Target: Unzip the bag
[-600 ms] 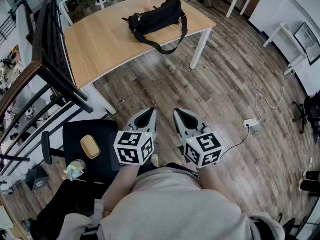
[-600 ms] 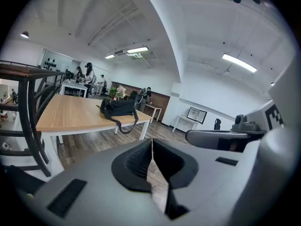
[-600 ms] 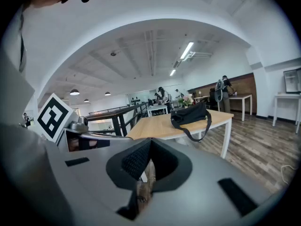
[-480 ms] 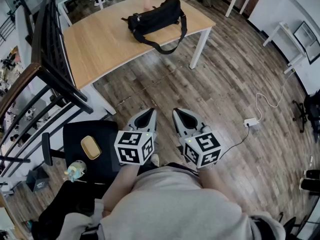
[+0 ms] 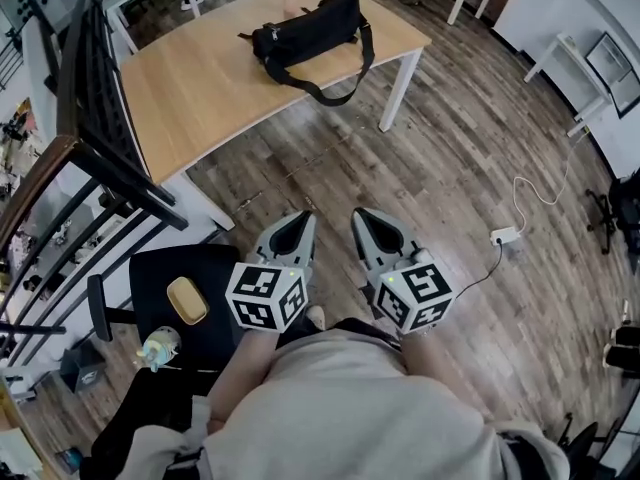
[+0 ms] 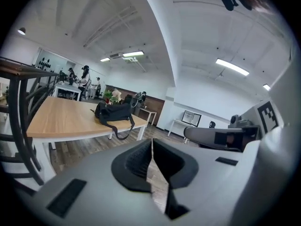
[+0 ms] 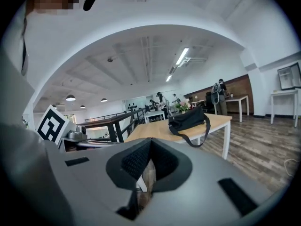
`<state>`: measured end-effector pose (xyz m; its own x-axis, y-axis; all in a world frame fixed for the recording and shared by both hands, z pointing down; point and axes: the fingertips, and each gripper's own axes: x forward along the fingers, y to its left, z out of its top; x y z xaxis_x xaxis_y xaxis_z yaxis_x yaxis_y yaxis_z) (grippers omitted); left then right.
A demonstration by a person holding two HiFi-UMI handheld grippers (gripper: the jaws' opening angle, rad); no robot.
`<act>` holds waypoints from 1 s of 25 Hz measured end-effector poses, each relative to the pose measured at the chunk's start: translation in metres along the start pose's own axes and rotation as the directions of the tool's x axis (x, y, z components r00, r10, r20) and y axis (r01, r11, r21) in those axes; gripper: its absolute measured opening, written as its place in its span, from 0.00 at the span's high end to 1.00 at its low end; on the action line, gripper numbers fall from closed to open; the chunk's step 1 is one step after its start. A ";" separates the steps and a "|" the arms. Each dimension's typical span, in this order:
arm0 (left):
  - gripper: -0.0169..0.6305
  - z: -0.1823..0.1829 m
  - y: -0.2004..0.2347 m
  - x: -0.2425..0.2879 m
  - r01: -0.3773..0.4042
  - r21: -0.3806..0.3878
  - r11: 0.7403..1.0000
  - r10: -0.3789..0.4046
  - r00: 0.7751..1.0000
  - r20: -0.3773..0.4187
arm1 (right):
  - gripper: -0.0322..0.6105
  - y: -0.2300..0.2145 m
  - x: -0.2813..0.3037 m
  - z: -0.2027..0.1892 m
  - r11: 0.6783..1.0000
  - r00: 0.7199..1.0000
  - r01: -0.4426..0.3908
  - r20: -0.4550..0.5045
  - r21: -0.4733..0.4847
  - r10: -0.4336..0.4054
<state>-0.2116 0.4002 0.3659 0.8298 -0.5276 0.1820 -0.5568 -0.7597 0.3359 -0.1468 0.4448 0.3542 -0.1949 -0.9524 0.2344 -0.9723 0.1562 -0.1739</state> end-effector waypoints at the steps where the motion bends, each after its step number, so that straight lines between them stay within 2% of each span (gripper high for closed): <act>1: 0.94 0.001 0.002 0.000 0.008 -0.001 1.000 -0.008 1.000 0.006 | 0.94 -0.001 0.001 0.000 1.000 1.000 0.008 0.005 0.009 -0.008; 6: 0.94 0.004 0.012 0.005 0.037 0.005 0.999 -0.037 0.999 -0.002 | 0.92 -0.003 0.008 -0.007 0.998 0.998 0.054 -0.017 0.017 -0.053; 7: 0.94 0.004 0.014 0.006 0.037 0.005 0.999 -0.037 0.999 -0.004 | 0.83 -0.003 0.010 -0.010 0.998 0.998 0.055 -0.027 0.023 -0.054; 9: 0.92 0.002 0.018 0.008 0.035 -0.001 0.999 -0.035 0.999 -0.017 | 0.80 -0.002 0.012 -0.014 0.998 0.997 0.057 -0.046 0.032 -0.056; 11: 0.75 0.000 0.022 0.010 0.027 -0.006 1.000 -0.027 0.999 -0.033 | 0.80 -0.003 0.014 -0.017 0.997 0.996 0.062 -0.059 0.035 -0.060; 12: 0.73 0.000 0.025 0.012 0.017 -0.007 1.000 -0.017 0.999 -0.035 | 0.80 -0.004 0.016 -0.017 0.997 0.996 0.063 -0.064 0.034 -0.061; 19: 0.73 0.002 0.055 0.030 -0.029 -0.062 0.998 0.027 0.999 -0.042 | 0.77 -0.020 0.054 -0.016 0.999 0.995 0.020 -0.093 0.030 -0.017; 25: 0.73 0.022 0.086 0.068 -0.084 -0.052 0.995 0.083 0.996 -0.032 | 0.75 -0.051 0.108 0.000 0.999 0.994 -0.034 -0.101 0.019 0.036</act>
<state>-0.2038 0.2909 0.3867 0.7818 -0.5758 0.2391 -0.6218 -0.6920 0.3667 -0.1179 0.3339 0.3888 -0.2416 -0.9148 0.3237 -0.9625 0.1836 -0.1996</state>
